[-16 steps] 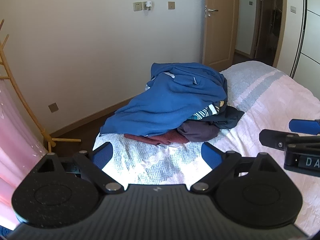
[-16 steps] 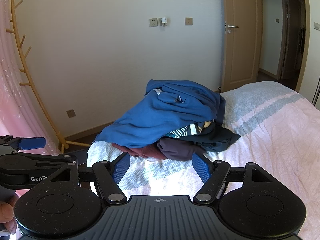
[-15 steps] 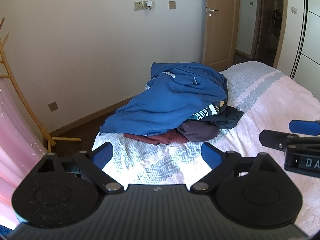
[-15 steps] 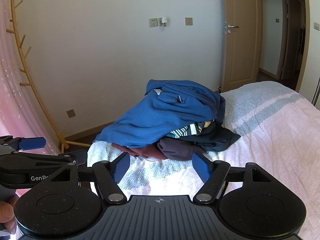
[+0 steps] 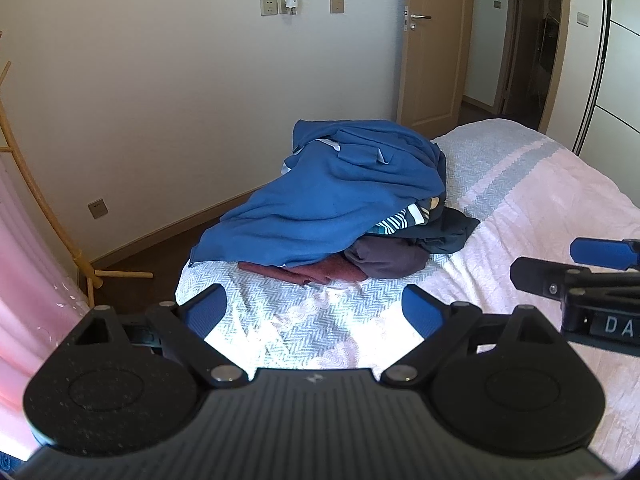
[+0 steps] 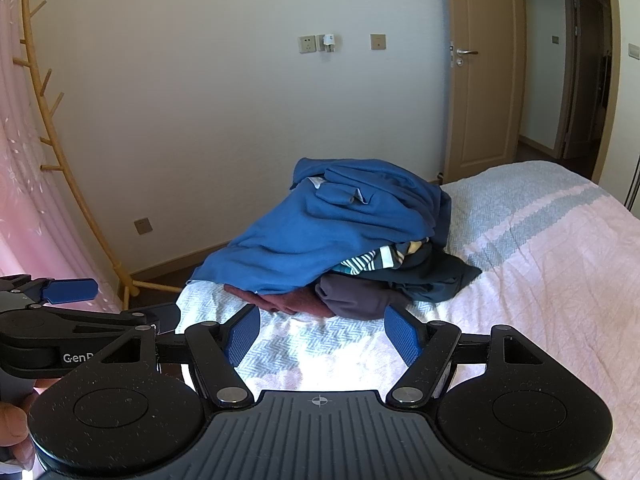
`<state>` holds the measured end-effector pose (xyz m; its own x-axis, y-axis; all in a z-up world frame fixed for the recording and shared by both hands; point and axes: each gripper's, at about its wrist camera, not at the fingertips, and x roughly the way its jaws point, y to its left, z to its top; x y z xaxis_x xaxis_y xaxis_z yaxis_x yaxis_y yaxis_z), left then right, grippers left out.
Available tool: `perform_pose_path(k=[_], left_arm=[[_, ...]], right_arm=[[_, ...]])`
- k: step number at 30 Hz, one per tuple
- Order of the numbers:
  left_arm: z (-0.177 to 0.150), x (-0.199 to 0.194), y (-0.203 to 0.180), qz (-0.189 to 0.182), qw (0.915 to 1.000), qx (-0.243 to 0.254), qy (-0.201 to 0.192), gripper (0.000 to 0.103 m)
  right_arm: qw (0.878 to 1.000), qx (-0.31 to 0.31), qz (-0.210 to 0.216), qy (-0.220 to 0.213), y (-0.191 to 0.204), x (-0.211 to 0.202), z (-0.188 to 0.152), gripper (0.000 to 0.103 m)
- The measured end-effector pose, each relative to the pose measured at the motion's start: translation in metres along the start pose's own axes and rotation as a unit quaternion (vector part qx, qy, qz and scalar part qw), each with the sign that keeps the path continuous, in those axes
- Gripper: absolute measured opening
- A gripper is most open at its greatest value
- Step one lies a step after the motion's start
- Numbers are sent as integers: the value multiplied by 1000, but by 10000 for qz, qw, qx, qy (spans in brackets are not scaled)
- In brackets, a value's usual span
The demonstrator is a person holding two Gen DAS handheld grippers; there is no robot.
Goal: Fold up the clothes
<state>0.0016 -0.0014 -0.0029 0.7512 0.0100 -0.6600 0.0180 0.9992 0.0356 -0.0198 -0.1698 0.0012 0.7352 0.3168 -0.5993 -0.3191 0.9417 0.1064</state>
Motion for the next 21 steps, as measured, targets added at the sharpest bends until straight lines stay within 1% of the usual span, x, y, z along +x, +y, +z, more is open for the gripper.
perform_pose_path(k=[21], left_arm=[[-5, 4, -6, -47, 10000, 25, 40, 93]], right_arm=[[10000, 41, -6, 89, -4, 2, 1, 72]])
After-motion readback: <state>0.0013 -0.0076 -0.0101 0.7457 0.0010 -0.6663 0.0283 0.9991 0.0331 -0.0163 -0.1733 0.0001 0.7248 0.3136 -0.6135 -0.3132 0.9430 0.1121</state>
